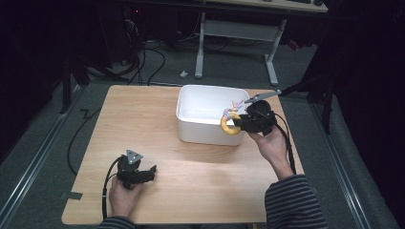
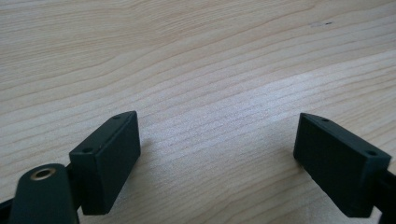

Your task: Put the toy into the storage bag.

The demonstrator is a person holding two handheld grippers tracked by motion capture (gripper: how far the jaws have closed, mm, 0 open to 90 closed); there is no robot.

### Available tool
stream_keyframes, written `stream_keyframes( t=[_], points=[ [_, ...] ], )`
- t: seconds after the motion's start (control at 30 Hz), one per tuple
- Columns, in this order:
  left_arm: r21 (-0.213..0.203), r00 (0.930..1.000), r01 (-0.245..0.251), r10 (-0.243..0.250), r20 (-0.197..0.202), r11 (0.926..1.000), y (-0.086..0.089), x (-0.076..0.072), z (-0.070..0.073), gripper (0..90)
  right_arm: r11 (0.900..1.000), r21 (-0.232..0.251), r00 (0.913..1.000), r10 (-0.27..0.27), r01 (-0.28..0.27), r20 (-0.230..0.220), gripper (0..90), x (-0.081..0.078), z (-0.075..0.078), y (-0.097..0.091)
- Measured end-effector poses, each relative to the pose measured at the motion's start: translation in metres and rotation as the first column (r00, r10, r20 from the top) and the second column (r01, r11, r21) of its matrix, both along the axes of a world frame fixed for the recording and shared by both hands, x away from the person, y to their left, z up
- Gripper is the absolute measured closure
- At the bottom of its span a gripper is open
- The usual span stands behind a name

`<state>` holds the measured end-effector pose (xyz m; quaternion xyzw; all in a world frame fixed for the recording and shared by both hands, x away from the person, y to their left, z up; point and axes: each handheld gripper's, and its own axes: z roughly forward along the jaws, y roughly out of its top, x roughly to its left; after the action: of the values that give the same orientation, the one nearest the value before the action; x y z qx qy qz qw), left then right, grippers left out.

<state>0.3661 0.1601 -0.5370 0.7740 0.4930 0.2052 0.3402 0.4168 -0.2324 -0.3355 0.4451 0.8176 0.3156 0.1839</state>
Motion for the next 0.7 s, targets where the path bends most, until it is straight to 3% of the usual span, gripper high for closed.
stream_keyframes(
  t=[0.7],
  points=[
    [0.001, 1.0000, 0.002, -0.002, 0.000, 1.0000, 0.000, 0.000, 0.000, 14.9, 0.9987, -0.014, 0.9986, -0.049, 0.048, -0.018, 68.3, 0.039, -0.003, 0.018]
  ],
)
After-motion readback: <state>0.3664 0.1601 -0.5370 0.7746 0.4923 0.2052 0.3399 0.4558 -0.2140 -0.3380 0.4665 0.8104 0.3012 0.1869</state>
